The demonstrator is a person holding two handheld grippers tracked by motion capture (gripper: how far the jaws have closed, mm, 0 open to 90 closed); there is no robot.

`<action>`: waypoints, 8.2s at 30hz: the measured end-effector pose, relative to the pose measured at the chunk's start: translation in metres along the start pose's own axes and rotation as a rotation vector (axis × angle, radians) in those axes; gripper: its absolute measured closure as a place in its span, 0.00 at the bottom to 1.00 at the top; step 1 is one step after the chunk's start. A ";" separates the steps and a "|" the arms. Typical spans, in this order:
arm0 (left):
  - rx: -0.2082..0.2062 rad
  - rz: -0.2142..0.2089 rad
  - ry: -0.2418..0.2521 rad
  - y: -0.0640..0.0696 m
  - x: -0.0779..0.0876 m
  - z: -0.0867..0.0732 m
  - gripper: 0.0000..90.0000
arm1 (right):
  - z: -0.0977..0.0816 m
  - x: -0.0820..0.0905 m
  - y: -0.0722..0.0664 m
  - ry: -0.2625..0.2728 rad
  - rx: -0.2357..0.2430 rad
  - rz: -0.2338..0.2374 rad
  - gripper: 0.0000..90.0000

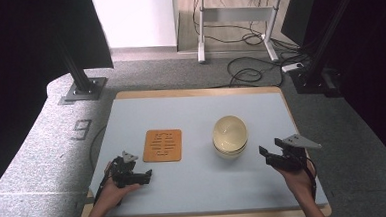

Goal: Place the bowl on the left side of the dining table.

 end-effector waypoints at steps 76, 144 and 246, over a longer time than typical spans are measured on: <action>-0.002 0.002 0.000 0.000 0.000 0.000 0.01 | 0.036 -0.037 -0.039 -0.006 0.008 0.032 0.33; -0.002 0.002 -0.001 0.000 0.000 0.000 0.01 | 0.052 -0.089 -0.067 -0.106 0.045 -0.028 0.39; 0.017 0.018 0.012 0.002 0.001 -0.002 0.01 | 0.063 -0.051 -0.044 0.064 0.012 0.000 0.90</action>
Point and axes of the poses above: each handheld gripper's, and its own axes: x roughly backward along the jaws, z roughly out of its top, y roughly to its right, the point moved 3 cm from there along -x, roughly forward along the jaws, and after that the axes turned 12 degrees about -z, right-handed, at the moved point
